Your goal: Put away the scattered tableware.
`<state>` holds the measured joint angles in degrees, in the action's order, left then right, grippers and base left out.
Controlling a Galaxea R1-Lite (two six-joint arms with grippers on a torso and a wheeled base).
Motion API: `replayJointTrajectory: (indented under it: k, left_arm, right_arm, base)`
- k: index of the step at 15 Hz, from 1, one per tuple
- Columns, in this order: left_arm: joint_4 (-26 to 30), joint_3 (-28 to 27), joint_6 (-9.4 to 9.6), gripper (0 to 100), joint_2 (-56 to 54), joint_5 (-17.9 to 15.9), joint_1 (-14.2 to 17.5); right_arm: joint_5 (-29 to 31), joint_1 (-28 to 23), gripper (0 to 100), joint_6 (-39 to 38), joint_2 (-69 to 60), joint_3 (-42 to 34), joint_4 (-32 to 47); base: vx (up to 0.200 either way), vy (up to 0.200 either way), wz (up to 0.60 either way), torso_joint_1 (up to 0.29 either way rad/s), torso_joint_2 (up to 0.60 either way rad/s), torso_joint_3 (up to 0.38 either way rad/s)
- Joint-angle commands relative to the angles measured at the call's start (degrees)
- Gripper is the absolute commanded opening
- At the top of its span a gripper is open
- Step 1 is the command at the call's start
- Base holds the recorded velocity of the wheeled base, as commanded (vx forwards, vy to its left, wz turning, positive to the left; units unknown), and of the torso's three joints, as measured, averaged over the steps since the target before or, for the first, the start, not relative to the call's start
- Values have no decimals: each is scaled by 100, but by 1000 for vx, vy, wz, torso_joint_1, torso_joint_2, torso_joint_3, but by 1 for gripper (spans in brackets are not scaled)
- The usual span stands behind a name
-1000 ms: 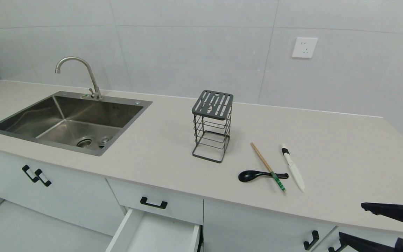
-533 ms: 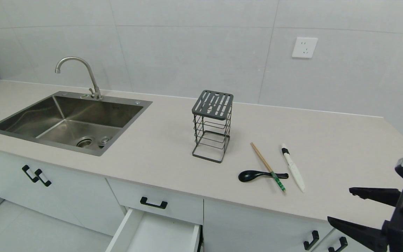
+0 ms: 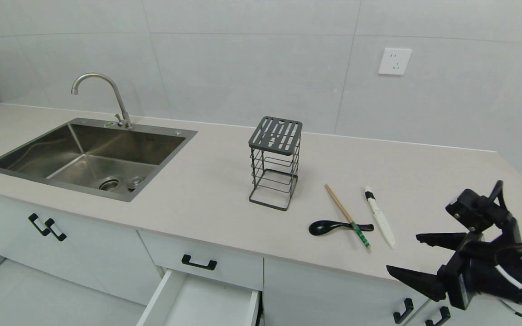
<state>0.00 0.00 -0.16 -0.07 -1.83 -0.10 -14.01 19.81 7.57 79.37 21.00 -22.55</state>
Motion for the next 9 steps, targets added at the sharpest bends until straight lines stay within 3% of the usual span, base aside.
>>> replayJointTrajectory:
  k: [1, 9]
  left_arm:
    - [0, 0, -2, 100, 7, -2, 1]
    - [0, 0, -2, 100, 7, -2, 1]
  right_arm:
    - [12, 67, 100, -19, 439, 0, -30]
    - [451, 84, 100, -388, 1564, -97, -1005]
  base:
    - [0, 0, 0, 0, 0, 0]
    - [0, 0, 0, 0, 0, 0]
